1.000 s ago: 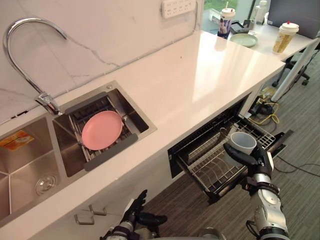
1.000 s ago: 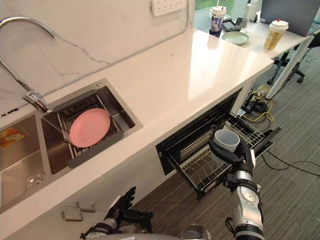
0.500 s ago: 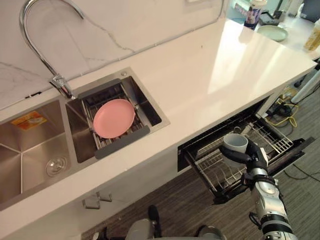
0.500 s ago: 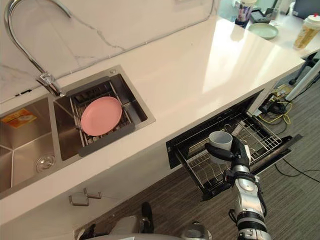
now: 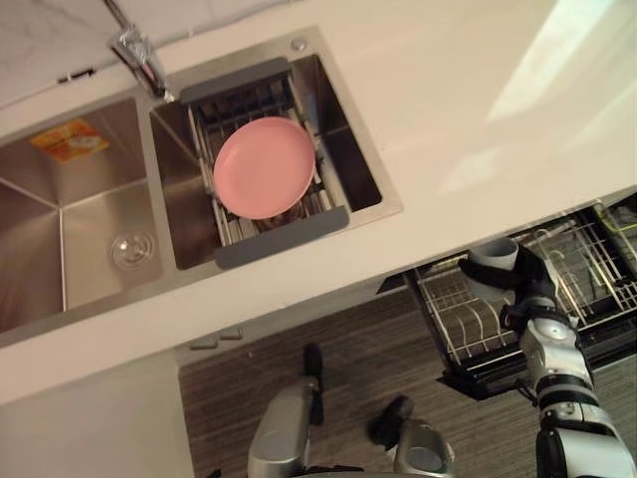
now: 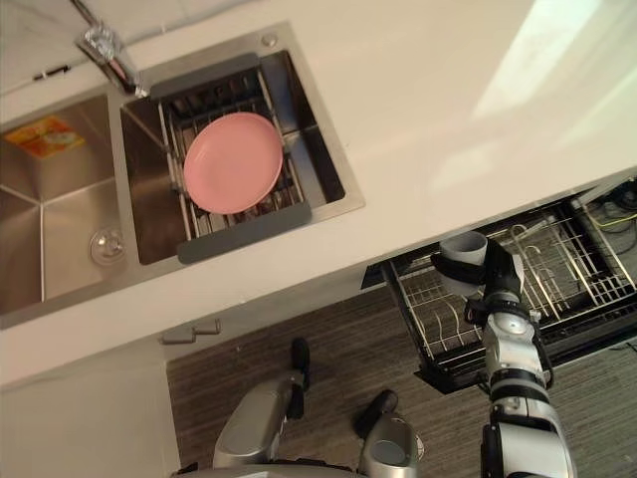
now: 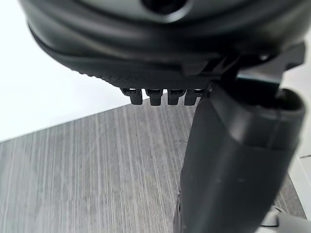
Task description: Walk over to the sink, pick up the cup, carry it to the dishwasher, place the cup inside the dishwasher, then close the dishwasher door
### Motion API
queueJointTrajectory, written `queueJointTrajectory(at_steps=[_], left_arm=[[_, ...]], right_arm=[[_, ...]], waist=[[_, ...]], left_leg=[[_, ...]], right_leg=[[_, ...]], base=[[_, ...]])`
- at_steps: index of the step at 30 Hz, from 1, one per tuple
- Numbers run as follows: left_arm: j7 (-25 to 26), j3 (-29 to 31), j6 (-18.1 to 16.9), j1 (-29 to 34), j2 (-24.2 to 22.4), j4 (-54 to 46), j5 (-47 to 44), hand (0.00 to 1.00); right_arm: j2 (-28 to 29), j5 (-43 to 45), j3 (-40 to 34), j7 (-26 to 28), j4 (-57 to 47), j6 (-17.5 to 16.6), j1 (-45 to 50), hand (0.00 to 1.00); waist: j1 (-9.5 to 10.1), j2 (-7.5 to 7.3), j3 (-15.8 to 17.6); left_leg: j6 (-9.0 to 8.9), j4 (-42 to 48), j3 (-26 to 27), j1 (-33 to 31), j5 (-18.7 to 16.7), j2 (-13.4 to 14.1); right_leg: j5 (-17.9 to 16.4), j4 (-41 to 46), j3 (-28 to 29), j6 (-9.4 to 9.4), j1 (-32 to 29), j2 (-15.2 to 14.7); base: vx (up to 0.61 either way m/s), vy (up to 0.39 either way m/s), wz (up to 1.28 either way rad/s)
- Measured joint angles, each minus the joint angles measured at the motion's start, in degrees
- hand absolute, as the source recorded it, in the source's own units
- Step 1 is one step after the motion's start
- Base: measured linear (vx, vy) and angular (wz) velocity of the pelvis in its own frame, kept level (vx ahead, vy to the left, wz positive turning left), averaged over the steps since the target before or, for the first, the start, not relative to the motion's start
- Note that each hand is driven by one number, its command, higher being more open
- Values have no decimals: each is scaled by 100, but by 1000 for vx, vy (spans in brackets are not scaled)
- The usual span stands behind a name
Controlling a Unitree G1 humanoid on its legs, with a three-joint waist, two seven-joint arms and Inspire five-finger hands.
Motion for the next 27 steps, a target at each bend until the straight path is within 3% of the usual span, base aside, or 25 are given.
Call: queueJointTrajectory(at_steps=[2, 10, 11, 17, 27], left_arm=[[37, -11, -230, -86, 0, -23, -157, 100], [110, -127, -395, -264, 6, 63, -157, 100], [111, -132, -395, -265, 6, 104, -158, 100], [128, -341, -432, -356, 14, 309, -160, 100], [287, -338, -548, -604, 26, 362, -145, 100]], right_arm=[[-51, -2, 20, -24, 368, 2, -235, 0], [-115, 172, 344, -80, 930, 46, -449, 0], [-116, 210, 332, -92, 995, 97, -518, 100], [-108, 692, 316, -124, 1261, 298, -756, 100], [345, 852, 322, -798, 875, 153, -657, 100]], waist=[[71, 12, 16], [242, 48, 87], [242, 47, 95], [253, 62, 167], [253, -3, 225]], left_leg=[[33, -216, -126, -72, 183, -112], [64, -541, -436, -181, 430, -346], [71, -576, -449, -187, 464, -351], [32, -541, -482, -190, 495, -368], [-28, -669, -303, 33, 531, -264]], right_leg=[[-88, 204, 15, -9, -168, -96], [-369, 626, 50, -28, -408, -341], [-393, 662, 62, -34, -437, -350], [-532, 822, 76, 92, -456, -415], [-633, 917, 303, 99, -463, -372]], base=[[0, 2, 38], [-18, -29, 25], [-41, -51, 10], [-53, -56, 3], [-12, -91, -10]])
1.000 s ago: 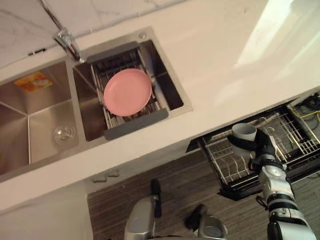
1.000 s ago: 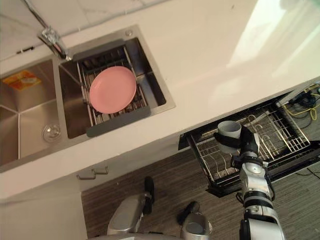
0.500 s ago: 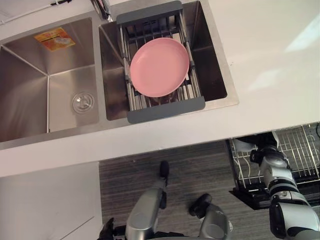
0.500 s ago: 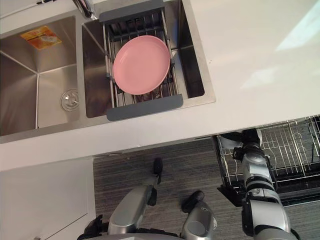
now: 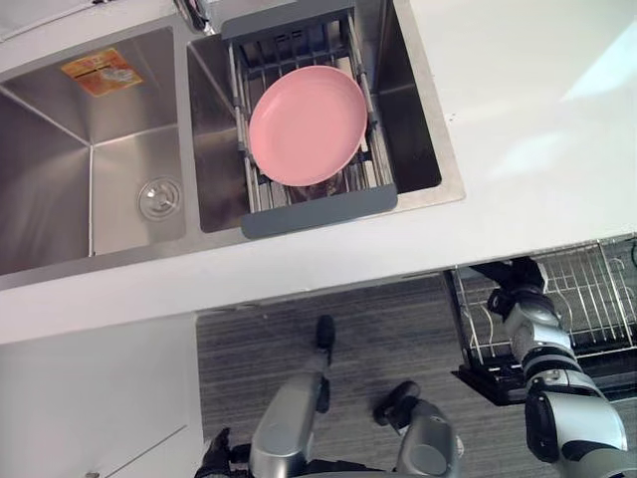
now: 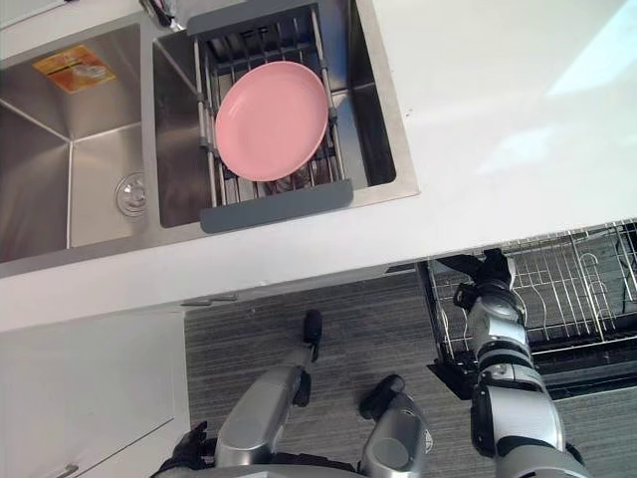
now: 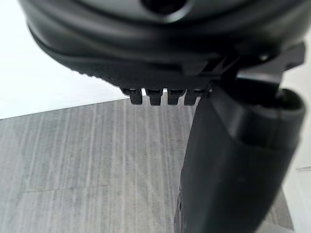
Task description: Walk over to the sink, pick up the cup, carry it to the dishwasher, place the cup inside the dishwasher, then close the dishwasher door
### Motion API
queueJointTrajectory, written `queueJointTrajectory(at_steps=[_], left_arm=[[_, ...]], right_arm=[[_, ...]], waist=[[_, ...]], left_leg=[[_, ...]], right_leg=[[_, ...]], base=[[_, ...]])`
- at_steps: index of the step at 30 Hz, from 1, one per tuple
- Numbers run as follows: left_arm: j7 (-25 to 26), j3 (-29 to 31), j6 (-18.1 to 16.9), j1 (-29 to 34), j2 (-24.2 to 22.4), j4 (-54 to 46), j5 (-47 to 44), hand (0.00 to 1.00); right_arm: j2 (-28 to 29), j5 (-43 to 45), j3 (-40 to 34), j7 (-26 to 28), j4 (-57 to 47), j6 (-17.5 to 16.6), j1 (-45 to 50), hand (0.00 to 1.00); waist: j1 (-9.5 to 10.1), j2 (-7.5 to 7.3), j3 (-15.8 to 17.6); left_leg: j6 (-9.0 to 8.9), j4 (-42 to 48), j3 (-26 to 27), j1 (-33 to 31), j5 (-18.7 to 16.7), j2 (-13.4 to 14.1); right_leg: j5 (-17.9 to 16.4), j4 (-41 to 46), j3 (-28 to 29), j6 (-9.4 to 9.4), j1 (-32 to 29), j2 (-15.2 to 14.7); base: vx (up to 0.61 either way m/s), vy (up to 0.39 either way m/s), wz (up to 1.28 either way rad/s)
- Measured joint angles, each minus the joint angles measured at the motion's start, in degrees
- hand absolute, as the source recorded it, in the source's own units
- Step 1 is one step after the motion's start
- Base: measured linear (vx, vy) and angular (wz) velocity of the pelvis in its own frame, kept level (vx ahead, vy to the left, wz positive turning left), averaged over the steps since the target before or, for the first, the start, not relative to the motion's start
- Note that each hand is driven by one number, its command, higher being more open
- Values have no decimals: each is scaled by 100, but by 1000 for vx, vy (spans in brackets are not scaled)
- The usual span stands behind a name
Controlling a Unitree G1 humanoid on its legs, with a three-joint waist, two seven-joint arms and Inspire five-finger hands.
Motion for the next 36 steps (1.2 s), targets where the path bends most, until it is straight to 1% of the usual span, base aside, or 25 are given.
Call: queueJointTrajectory(at_steps=[2, 6, 7, 9, 10, 11, 13, 14, 15, 16, 17, 18, 19, 21, 23, 24, 25, 26, 27, 28, 29, 30, 32, 33, 36], left_arm=[[2, 2, -5, 0, 5, -44, 3, 100], [71, 14, -2, 20, 5, -151, -1, 100], [114, 27, 6, 50, 5, -157, -10, 100], [163, 70, 44, 146, -2, -162, -34, 100], [197, 140, 63, 207, -4, -161, -41, 100], [216, 250, 67, 279, -10, -157, -43, 100], [256, 333, 53, 365, -9, -145, -73, 100], [316, 347, 25, 448, -6, -140, -172, 100], [454, 344, -36, 572, -15, -141, -337, 100], [489, 343, -47, 598, -19, -142, -373, 100], [581, 345, -73, 666, -37, -142, -469, 100], [691, 348, -59, 715, -51, -144, -638, 100], [740, 367, -27, 748, -64, -146, -726, 100], [725, 563, 217, 784, -93, -146, -792, 100], [637, 717, 483, 787, -124, -176, -787, 100], [597, 733, 558, 787, -124, -174, -787, 100], [476, 767, 724, 777, -123, -173, -777, 100], [286, 803, 915, 761, -100, -162, -734, 100], [174, 803, 1007, 754, -89, -154, -702, 100], [-13, 795, 1165, 748, -99, -138, -672, 100], [-187, 789, 1270, 752, -137, -123, -673, 100], [-264, 786, 1310, 757, -160, -106, -673, 100], [-457, 769, 1452, 775, -195, -89, -676, 100], [-468, 757, 1450, 775, -201, -79, -675, 100], [-502, 681, 1355, 775, -206, 69, -637, 100]], right_arm=[[271, -122, -1, -215, -485, -78, 326, 100], [640, -193, -69, -428, -1251, -284, 926, 100], [781, -186, -187, -467, -1560, -372, 1142, 100], [950, -168, -311, -483, -2032, -522, 1456, 100], [1063, -152, -436, -490, -2389, -597, 1702, 100], [1193, -64, -584, -514, -2753, -653, 1946, 100], [1324, 205, -796, -513, -3235, -744, 2267, 100], [1408, 391, -962, -469, -3623, -855, 2528, 100], [1506, 682, -1148, -327, -4096, -1074, 2846, 100], [1524, 759, -1180, -284, -4201, -1126, 2906, 100], [1596, 925, -1275, -152, -4482, -1277, 3060, 100], [1696, 1228, -1372, 108, -4859, -1465, 3231, 100], [1774, 1391, -1396, 277, -5139, -1563, 3353, 100], [1976, 1721, -1390, 783, -5751, -1667, 3603, 100], [2156, 1918, -1267, 1385, -6328, -1712, 3773, 100], [2181, 1943, -1197, 1535, -6461, -1712, 3802, 100], [2195, 2070, -1005, 1817, -6699, -1711, 3844, 100], [2192, 2134, -775, 2130, -6861, -1712, 3847, 100], [2181, 2135, -649, 2281, -6915, -1715, 3843, 100], [2126, 2132, -360, 2554, -6973, -1714, 3819, 100], [2068, 2127, -52, 2756, -6973, -1679, 3775, 100], [2058, 2124, 136, 2828, -6969, -1638, 3749, 100], [2044, 2115, 790, 3022, -6934, -1484, 3723, 100], [2040, 2117, 899, 3066, -6912, -1462, 3716, 100], [2029, 2117, 1048, 3146, -6822, -1433, 3716, 100]], waist=[[-9, -5, 3], [-41, -24, -1], [-65, -37, -9], [-167, -88, -54], [-231, -142, -96], [-307, -209, -198], [-384, -290, -298], [-438, -335, -396], [-506, -364, -526], [-535, -367, -550], [-597, -376, -594], [-630, -370, -647], [-656, -366, -703], [-755, -361, -825], [-798, -327, -894], [-803, -311, -930], [-820, -267, -994], [-846, -220, -1042], [-870, -192, -1069], [-910, -131, -1120], [-889, -84, -1150], [-877, -65, -1160], [-824, -4, -1283], [-816, 13, -1308], [-845, 79, -1439]], left_leg=[[-52, -81, 105, 191, -41, 13], [-54, -129, 268, 432, -92, 86], [-54, -130, 389, 526, -127, 126], [-80, -127, 562, 639, -194, 196], [-96, -110, 687, 716, -248, 251], [-125, -70, 789, 753, -311, 301], [-151, 52, 913, 818, -421, 365], [-159, 192, 1018, 848, -538, 429], [-180, 386, 1107, 856, -680, 506], [-183, 429, 1126, 856, -721, 527], [-203, 569, 1178, 858, -814, 595], [-232, 733, 1269, 852, -921, 689], [-248, 826, 1321, 845, -971, 761], [-289, 1004, 1343, 814, -1053, 892], [-296, 1098, 1367, 779, -1063, 970], [-292, 1119, 1387, 752, -1066, 986], [-216, 1190, 1563, 694, -1127, 1042], [-201, 1354, 2012, 688, -1235, 1209], [-202, 1448, 2251, 687, -1260, 1305], [-154, 1581, 2486, 669, -1271, 1386], [-104, 1658, 2506, 638, -1300, 1371], [-102, 1677, 2497, 632, -1314, 1350], [-58, 1667, 2480, 556, -1391, 1244], [-42, 1667, 2498, 538, -1400, 1228], [37, 1654, 2998, 535, -1393, 1260]], right_leg=[[12, -77, 91, 19, 113, 25], [89, -306, 251, 47, 284, 119], [149, -422, 370, 51, 336, 186], [253, -638, 538, 54, 403, 297], [330, -798, 652, 54, 463, 381], [407, -960, 746, 45, 509, 460], [494, -1150, 873, 40, 603, 547], [557, -1296, 974, 38, 684, 620], [628, -1460, 1065, 28, 774, 695], [641, -1500, 1079, 17, 794, 717], [697, -1628, 1129, 5, 875, 790], [769, -1774, 1193, -38, 936, 881], [815, -1864, 1249, -64, 973, 950], [885, -2023, 1268, -115, 1077, 1082], [907, -2069, 1212, -145, 1150, 1146], [909, -2074, 1183, -148, 1160, 1152], [910, -2073, 1087, -150, 1187, 1152], [910, -2072, 959, -150, 1250, 1142], [910, -2071, 881, -148, 1278, 1133], [909, -2057, 757, -121, 1315, 1095], [896, -2011, 740, -83, 1309, 1042], [887, -1986, 734, -66, 1309, 1016], [848, -1857, 681, -2, 1226, 896], [844, -1840, 655, 11, 1215, 883], [856, -1840, 366, 98, 1269, 737]], base=[[-10, -57, -24], [2, -49, -30], [5, -49, -55], [13, -47, -58], [38, -59, -57], [35, -48, -55], [44, -50, -48], [60, -75, -61], [37, -54, -47], [23, -53, -37], [-5, -48, -34], [-18, -77, -44], [-26, -68, -42], [-30, -68, -17], [-63, -67, 6], [-81, -39, 22], [-60, 1, 38], [-41, 13, 47], [-18, 33, 57], [-18, 67, 42], [-24, 88, 32], [-38, 109, 13], [-36, 96, 16], [-10, 76, 26], [28, 54, 51]])
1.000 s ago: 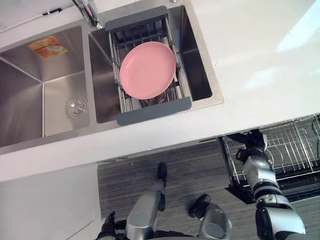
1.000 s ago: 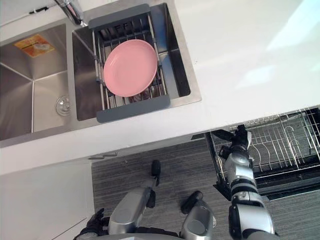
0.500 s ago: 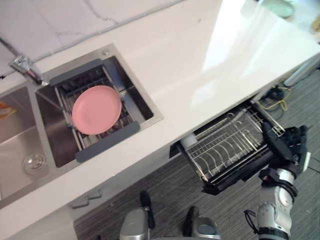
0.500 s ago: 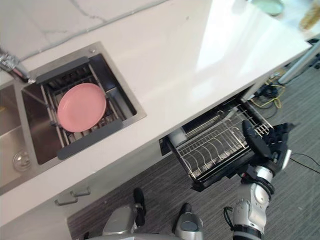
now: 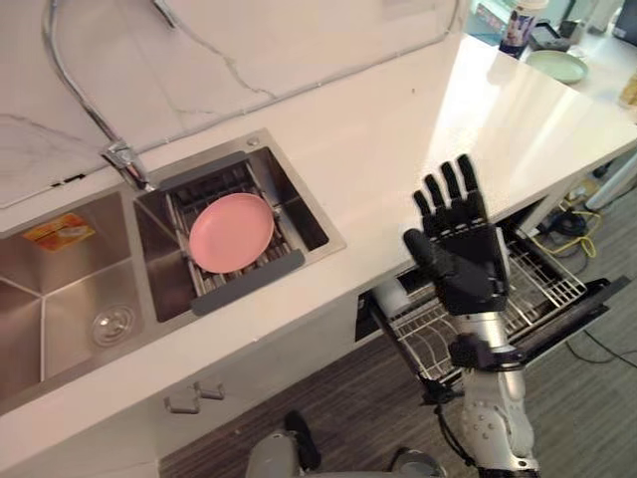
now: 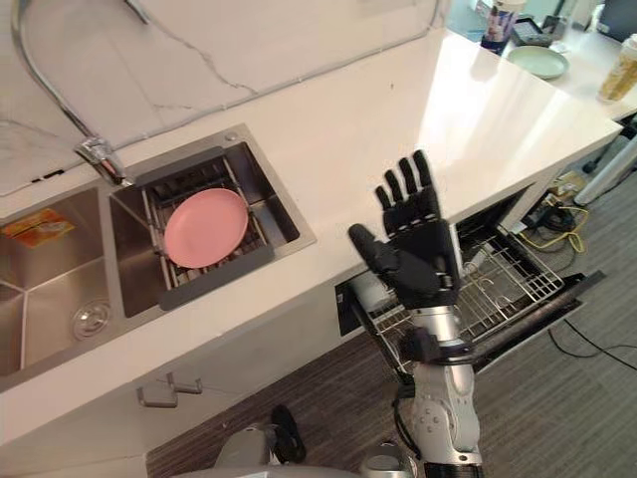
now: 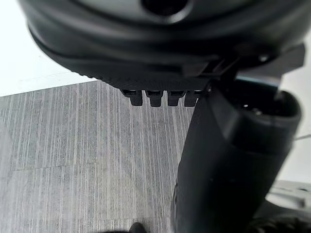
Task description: Walk over to the sink, pick up the cup, carry it to the dishwasher, place the cup inside the dishwasher, then close the dishwasher door
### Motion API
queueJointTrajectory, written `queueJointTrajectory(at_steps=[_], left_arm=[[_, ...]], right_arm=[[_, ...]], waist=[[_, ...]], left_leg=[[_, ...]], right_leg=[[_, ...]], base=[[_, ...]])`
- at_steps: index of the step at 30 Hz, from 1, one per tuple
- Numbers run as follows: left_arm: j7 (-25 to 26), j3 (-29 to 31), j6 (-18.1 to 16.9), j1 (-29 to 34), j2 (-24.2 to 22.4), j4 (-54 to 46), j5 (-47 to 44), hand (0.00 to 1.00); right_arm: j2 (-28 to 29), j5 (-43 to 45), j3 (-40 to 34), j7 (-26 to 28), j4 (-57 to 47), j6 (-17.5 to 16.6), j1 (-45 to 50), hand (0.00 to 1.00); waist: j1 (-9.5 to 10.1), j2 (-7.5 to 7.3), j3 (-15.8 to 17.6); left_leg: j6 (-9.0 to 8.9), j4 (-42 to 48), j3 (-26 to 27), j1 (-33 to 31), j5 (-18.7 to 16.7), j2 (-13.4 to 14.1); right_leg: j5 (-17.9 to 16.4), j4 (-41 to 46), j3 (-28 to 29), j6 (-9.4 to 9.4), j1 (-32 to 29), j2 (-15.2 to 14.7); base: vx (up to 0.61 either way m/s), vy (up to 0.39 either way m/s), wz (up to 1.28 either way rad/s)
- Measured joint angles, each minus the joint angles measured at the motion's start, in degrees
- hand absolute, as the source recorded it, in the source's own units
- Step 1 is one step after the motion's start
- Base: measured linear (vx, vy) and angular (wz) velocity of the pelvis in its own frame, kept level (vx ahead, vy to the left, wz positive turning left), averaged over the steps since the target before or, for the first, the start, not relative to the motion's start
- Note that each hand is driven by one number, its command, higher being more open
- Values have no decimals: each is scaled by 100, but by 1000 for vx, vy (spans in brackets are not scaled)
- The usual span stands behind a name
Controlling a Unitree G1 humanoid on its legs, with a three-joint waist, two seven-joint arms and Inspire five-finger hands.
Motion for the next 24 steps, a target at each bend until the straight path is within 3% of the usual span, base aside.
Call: queueJointTrajectory(at_steps=[5, 9, 12, 13, 14, 15, 16, 17, 19, 21, 24], left_arm=[[-48, -225, -152, -34, 57, 73, 453, 100], [-165, -498, -259, -133, 182, 231, 885, 100], [-387, -678, -113, -191, 294, 262, 1111, 100], [-538, -698, -35, -206, 324, 253, 1222, 100], [-695, -832, 53, -206, 379, 244, 1312, 100], [-786, -936, 133, -206, 451, 245, 1315, 100], [-808, -992, 173, -211, 466, 247, 1320, 100], [-852, -1142, 244, -292, 510, 277, 1404, 100], [-965, -1176, 251, -363, 583, 405, 1588, 100], [-1086, -1163, 224, -375, 667, 501, 1673, 100], [-1139, -1160, 118, -375, 780, 516, 1772, 100]], right_arm=[[-170, -11, -7, -272, 12, -7, -216, 100], [-161, -11, 47, -652, 154, -17, -484, 100], [-156, -80, 89, -1001, 173, -94, -508, 100], [-154, -111, 78, -1141, 177, -134, -509, 100], [-152, -96, 73, -1276, 202, -160, -510, 100], [-152, 26, 45, -1365, 242, -160, -511, 100], [-143, 79, 0, -1381, 264, -156, -506, 100], [-121, 201, -78, -1380, 330, -154, -483, 100], [-101, 221, -188, -1377, 368, -139, -418, 100], [-102, 222, -201, -1281, 368, -94, -394, 100], [-123, 227, -223, -935, 353, -18, -387, 100]], waist=[[-60, -27, -93], [-34, -147, -198], [0, -215, -261], [36, -249, -290], [57, -280, -322], [55, -315, -335], [39, -326, -339], [-39, -352, -344], [-81, -432, -389], [-77, -587, -477], [-60, -848, -612]], left_leg=[[178, -353, -51, 69, 169, -427], [289, -716, -107, 251, 207, -780], [337, -893, -200, 333, 181, -951], [356, -969, -242, 357, 177, -1009], [365, -1074, -328, 411, 189, -1080], [390, -1117, -490, 458, 190, -1105], [441, -1116, -633, 462, 184, -1102], [493, -1112, -1006, 456, 166, -1088], [500, -1109, -1398, 482, 171, -1086], [455, -1138, -1571, 544, 200, -1206], [413, -1164, -1775, 590, 226, -1426]], right_leg=[[97, 15, -565, 181, 175, -348], [141, 304, -713, 216, 175, -652], [154, 666, -802, 190, 127, -868], [152, 909, -772, 129, 38, -978], [154, 1278, -583, -123, -90, -1096], [181, 1741, -173, -569, -284, -1148], [117, 1969, 135, -715, -418, -1124], [-240, 2220, 807, -629, -587, -843], [-599, 2368, 1444, -496, -809, -456], [-613, 2399, 1635, -468, -1026, -382], [-402, 1607, 1624, -451, -1119, -296]], base=[[37, 92, 39], [4, 127, 15], [7, 114, 19], [23, 150, 28], [44, 114, 39], [61, 99, 47], [86, 59, 82], [74, 18, 85], [100, -3, 107], [121, -35, 81], [130, -100, 48]])
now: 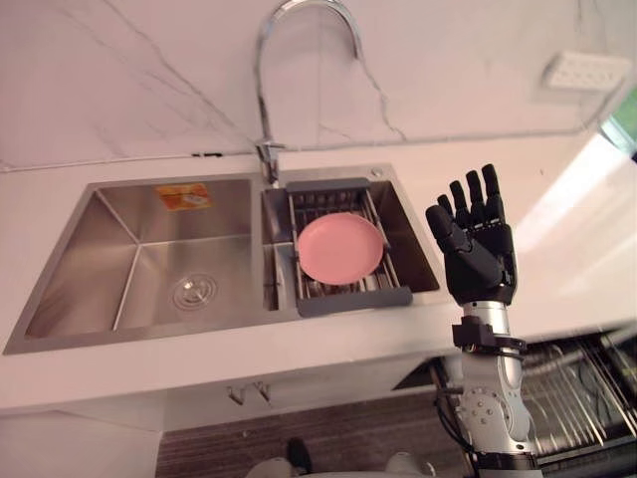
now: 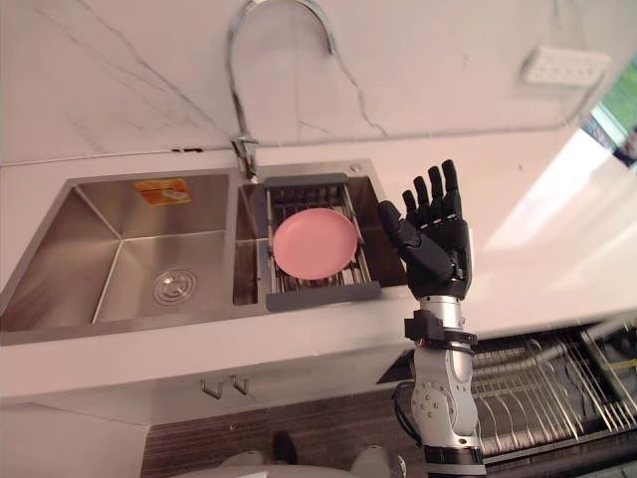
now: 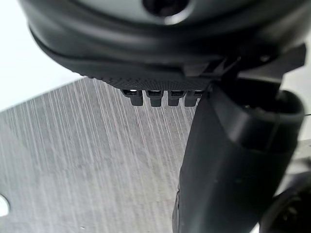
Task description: Walk over to the sink, pick up the cup, carry it to the dishwasher, place the cup inside the dishwasher, then close the dishwasher door
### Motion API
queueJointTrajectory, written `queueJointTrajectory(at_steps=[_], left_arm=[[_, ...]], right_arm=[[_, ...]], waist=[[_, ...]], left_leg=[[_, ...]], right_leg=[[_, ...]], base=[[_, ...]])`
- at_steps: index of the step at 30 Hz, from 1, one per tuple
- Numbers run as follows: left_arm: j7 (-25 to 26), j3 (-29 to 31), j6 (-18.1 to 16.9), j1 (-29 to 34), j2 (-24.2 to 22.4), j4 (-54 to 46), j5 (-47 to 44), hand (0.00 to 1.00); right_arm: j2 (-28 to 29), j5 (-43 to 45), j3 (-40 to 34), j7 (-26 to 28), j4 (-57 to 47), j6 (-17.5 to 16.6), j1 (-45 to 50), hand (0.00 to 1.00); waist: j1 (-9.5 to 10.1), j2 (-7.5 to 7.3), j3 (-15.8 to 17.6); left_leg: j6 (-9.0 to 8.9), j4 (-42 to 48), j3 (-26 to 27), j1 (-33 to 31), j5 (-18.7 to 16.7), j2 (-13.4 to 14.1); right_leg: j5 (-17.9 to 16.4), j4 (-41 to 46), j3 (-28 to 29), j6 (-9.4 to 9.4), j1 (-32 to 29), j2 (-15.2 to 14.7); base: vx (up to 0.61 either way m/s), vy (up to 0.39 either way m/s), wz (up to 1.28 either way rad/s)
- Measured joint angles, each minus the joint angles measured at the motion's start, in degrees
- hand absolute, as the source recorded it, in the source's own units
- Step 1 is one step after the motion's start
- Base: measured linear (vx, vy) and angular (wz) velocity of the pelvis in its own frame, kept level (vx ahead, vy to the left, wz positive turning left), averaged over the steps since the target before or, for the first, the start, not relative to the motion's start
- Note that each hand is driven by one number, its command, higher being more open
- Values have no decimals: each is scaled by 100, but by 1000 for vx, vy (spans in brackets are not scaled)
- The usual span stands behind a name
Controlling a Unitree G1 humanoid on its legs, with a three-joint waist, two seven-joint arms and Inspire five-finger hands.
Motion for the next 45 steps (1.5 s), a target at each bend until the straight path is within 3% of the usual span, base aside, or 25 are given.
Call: queueJointTrajectory(at_steps=[4, 8, 9, 14, 18, 21, 23, 27, 31, 33, 38, 45], left_arm=[[26, 21, -282, -5, -6, -23, 55, 100], [125, -22, -310, 57, -25, -6, 127, 100], [236, -370, -490, -61, -143, -65, 333, 100], [249, -373, -502, -46, -146, -89, 323, 100], [434, -335, -550, 35, -178, -224, -201, 100], [649, -115, -612, 311, -230, -431, -1077, 100], [781, -79, -638, 452, -254, -555, -1434, 100], [1003, 140, -668, 631, -338, -607, -2014, 100], [1012, 144, -672, 657, -325, -625, -2008, 100], [1012, 146, -671, 688, -324, -625, -2003, 100], [984, 203, -670, 725, -287, -629, -1902, 100], [888, 291, -613, 746, -150, -640, -1693, 100]], right_arm=[[-40, 35, -293, 255, 16, 132, 48, 100], [-52, 223, -617, 391, 110, 135, 189, 100], [-99, 225, -369, 836, 527, 296, 309, 100], [-103, 228, -382, 835, 526, 295, 309, 100], [-128, 326, -487, 826, 525, 292, 294, 100], [-128, 376, -530, 682, 509, 293, 183, 100], [-157, 374, -634, 546, 479, 279, 102, 100], [-471, -562, -990, -204, 319, 168, -10, 100], [-865, -1943, -1050, -379, 253, 307, -63, 100], [-1162, -2857, -1051, -334, 253, 579, -62, 100], [-1720, -3956, -964, 83, 371, 1105, -164, 100], [-2147, -4466, -486, 660, 766, 1255, -711, 100]], waist=[[70, 37, -30], [15, 58, -19], [2, 462, 194], [23, 469, 192], [246, 460, 197], [440, 447, 200], [483, 443, 200], [544, 433, 202], [499, 406, 199], [434, 393, 192], [474, 267, 117], [478, 46, 9]], left_leg=[[-133, -257, 42, 22, 153, 114], [-222, -517, 42, 323, 222, 158], [-299, -679, -140, 371, 370, 234], [-298, -665, -235, 323, 376, 223], [-268, -641, -310, 232, 427, 210], [-262, -644, -313, 207, 436, 201], [-268, -660, -321, 160, 435, 206], [-270, -642, -258, 153, 437, 252], [-292, -645, -68, 231, 422, 315], [-306, -649, -58, 240, 413, 342], [-336, -672, -60, 265, 392, 343], [-340, -677, 39, 279, 362, 329]], right_leg=[[91, -801, 73, 236, 229, 282], [101, -1034, 58, 232, 516, 411], [175, -1488, -125, 257, 796, 592], [172, -1347, -210, 244, 762, 553], [162, -1238, -319, 228, 662, 512], [171, -1327, -453, 242, 692, 498], [190, -1404, -598, 265, 702, 493], [288, -1619, -588, 258, 722, 560], [358, -1619, -529, 235, 731, 598], [411, -1637, -540, 221, 744, 625], [476, -1742, -562, 219, 821, 639], [542, -1816, -672, 239, 850, 616]], base=[[116, -107, -10], [94, -77, -5], [0, 0, 0], [-1, 0, 7], [-3, 20, 17], [-20, 14, 4], [-17, 0, 3], [-5, 0, -6], [34, -14, -28], [12, -9, -4], [0, 0, 0], [-20, 12, -7]])
